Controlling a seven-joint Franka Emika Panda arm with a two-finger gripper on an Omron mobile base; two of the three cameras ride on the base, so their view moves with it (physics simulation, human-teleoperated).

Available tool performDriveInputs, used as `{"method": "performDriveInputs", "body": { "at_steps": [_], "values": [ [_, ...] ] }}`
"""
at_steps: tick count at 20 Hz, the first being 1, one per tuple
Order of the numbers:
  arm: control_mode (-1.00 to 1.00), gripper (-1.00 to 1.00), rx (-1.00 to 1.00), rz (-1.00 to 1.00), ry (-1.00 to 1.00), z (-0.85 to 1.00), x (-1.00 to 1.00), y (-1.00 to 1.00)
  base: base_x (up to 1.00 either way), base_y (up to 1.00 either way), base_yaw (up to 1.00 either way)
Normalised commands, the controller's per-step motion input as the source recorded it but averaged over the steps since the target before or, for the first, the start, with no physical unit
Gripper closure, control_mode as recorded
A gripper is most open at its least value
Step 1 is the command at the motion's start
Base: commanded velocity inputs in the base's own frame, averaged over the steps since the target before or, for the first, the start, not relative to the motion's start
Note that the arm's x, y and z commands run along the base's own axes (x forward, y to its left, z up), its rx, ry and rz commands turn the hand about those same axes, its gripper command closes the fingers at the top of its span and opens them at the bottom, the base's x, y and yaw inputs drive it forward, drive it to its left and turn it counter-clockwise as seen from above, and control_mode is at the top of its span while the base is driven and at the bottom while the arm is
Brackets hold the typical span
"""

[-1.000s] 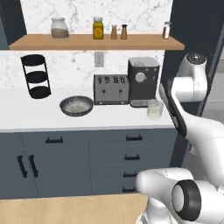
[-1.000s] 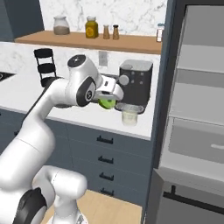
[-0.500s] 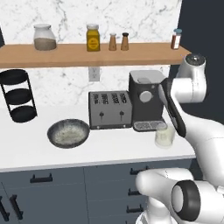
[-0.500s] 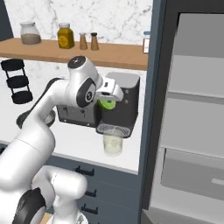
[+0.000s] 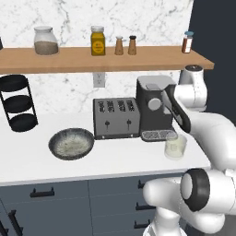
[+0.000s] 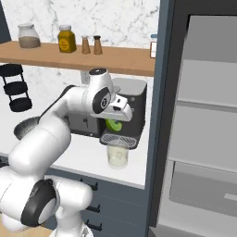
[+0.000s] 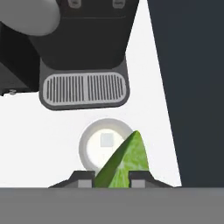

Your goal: Grab a lemon wedge from the fridge and one ice cube from the ice bowl, and put them in the glass of lemonade.

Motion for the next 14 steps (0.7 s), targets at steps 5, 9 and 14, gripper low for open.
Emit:
{"method": "performDriveInputs", "body": {
  "at_steps": [5,9,14],
  "values": [
    [-1.0,1.0,0.01,0.0,0.27,-0.75,0.0,0.0,0.0,0.0,0.0],
    [-1.0,1.0,0.02,0.0,0.14,-0.44,0.0,-0.01,0.0,0.0,0.0],
    [-1.0,1.0,0.05,0.0,0.07,-0.44,0.0,-0.05,0.0,0.0,0.0]
  ]
}}
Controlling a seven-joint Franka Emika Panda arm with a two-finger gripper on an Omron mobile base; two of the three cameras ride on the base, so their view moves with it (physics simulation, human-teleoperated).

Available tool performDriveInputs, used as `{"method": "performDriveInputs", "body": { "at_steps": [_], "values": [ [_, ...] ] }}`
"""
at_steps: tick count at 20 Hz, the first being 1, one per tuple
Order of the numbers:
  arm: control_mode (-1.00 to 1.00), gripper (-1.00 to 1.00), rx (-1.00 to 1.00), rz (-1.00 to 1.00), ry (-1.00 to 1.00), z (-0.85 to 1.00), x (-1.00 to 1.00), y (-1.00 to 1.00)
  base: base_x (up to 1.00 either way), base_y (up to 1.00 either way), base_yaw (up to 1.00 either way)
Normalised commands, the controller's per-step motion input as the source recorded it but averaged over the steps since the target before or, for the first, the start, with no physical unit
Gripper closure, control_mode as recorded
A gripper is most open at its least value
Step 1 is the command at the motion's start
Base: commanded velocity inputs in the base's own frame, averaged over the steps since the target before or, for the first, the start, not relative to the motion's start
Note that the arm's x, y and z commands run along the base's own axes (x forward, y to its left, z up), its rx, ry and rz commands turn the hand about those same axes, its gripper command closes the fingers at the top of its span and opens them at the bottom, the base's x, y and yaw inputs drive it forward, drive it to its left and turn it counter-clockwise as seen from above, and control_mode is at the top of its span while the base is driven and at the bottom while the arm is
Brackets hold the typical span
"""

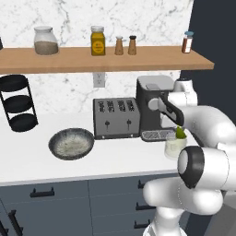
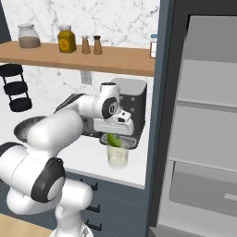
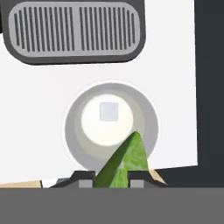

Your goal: Grab a lemon wedge from the fridge and one ice cube from the ice bowl, and put them in the glass of lemonade.

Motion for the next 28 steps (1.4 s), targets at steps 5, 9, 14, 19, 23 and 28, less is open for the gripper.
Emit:
{"method": "performDriveInputs", "body": {
  "at_steps": [5,9,14,19,23,28],
  "values": [
    [-1.0,1.0,0.05,0.01,0.01,-0.33,0.14,-0.03,0.0,0.0,0.0],
    [-1.0,1.0,0.02,0.01,0.01,-0.22,0.22,-0.11,0.0,0.0,0.0],
    [-1.0,1.0,0.03,0.02,0.0,-0.15,0.25,-0.08,0.0,0.0,0.0],
    [-1.0,1.0,0.0,0.02,0.0,-0.1,0.26,-0.01,0.0,0.0,0.0],
    [-1.0,1.0,0.0,0.01,0.0,-0.18,0.2,0.0,0.0,0.0,0.0],
    [-1.0,1.0,0.0,0.04,0.0,-0.23,-0.05,0.0,0.0,0.0,0.0]
  ]
}}
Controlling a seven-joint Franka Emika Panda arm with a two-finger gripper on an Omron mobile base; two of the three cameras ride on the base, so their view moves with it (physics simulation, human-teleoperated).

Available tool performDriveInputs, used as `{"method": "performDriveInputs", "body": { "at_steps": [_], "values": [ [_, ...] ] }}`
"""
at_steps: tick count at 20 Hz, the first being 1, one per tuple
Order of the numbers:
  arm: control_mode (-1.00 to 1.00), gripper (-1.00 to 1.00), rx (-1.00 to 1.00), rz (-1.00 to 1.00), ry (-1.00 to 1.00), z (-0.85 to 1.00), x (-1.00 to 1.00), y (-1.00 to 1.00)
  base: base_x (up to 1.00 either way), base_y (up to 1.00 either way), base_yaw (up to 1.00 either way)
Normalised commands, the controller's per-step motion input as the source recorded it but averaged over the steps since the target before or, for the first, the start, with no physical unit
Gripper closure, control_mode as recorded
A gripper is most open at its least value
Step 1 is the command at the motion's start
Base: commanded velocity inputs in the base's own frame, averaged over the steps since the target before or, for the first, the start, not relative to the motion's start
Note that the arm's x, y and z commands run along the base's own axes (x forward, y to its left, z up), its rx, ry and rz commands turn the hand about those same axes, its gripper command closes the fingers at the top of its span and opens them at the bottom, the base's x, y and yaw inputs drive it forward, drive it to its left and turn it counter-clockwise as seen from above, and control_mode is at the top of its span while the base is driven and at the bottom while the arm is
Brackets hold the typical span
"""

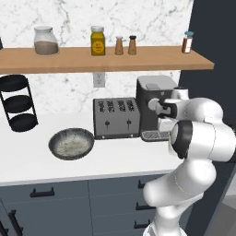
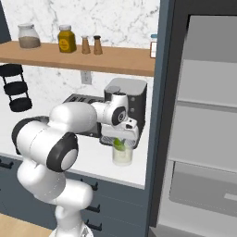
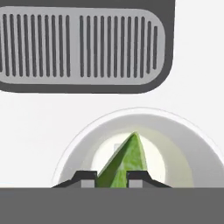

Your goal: Grab a lemon wedge from the fridge and one ice cube from the ice bowl, and put them in the glass of lemonade.

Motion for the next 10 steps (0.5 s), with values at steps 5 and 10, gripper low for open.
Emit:
{"method": "performDriveInputs", "body": {
  "at_steps": [5,10],
  "values": [
    [-1.0,1.0,0.01,0.01,-0.03,0.0,-0.03,-0.08,0.0,0.0,0.0],
    [-1.0,1.0,0.01,0.0,-0.1,0.02,-0.09,-0.1,0.0,0.0,0.0]
  ]
}}
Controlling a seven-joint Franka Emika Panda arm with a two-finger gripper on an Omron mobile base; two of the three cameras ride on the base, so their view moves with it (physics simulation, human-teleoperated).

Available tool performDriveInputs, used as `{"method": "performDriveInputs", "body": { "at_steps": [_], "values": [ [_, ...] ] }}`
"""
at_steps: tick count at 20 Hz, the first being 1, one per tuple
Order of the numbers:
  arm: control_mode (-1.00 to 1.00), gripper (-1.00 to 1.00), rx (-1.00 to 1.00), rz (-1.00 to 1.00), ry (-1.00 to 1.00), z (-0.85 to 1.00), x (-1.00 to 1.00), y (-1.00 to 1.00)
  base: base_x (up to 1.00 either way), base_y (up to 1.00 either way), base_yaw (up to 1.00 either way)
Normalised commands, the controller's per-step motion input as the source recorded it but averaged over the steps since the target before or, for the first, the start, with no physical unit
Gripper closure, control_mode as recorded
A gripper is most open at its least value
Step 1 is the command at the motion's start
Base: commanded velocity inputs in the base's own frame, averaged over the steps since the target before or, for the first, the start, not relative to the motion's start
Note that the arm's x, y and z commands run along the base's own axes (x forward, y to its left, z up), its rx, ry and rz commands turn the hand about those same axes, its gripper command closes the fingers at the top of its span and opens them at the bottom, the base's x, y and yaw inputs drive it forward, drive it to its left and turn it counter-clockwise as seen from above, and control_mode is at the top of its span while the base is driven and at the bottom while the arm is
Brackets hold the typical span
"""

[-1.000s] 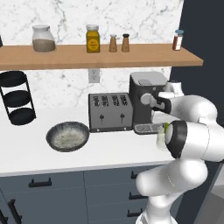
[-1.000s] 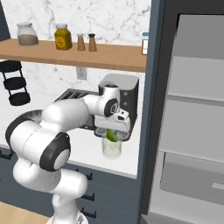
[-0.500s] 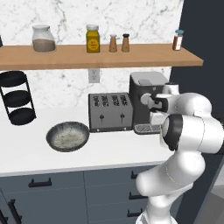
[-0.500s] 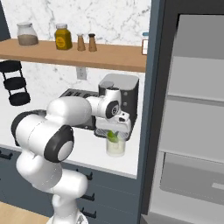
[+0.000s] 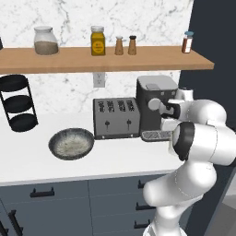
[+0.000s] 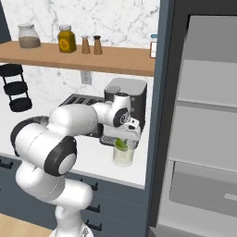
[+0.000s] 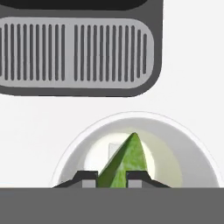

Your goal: Grab a lemon wedge from the fridge and one ice cube from the ice bowl, and put them in the glass of lemonade.

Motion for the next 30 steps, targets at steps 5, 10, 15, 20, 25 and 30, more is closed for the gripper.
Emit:
{"method": "performDriveInputs", "body": {
  "at_steps": [5,10,15,20,25,30],
  "values": [
    [-1.0,1.0,0.0,0.0,-0.16,0.04,-0.17,-0.01,0.0,0.0,0.0],
    [-1.0,1.0,0.0,0.01,-0.16,0.01,-0.2,0.0,0.0,0.0,0.0],
    [-1.0,1.0,0.0,0.0,-0.2,0.13,-0.03,0.12,0.0,0.0,0.0],
    [-1.0,1.0,0.0,0.0,-0.16,0.29,0.0,0.23,0.0,0.0,0.0],
    [-1.0,-1.0,0.0,0.0,-0.11,0.44,0.0,0.11,0.0,0.0,0.0],
    [-1.0,-1.0,0.0,0.0,-0.16,0.69,-0.12,0.0,0.0,0.0,0.0]
  ]
}}
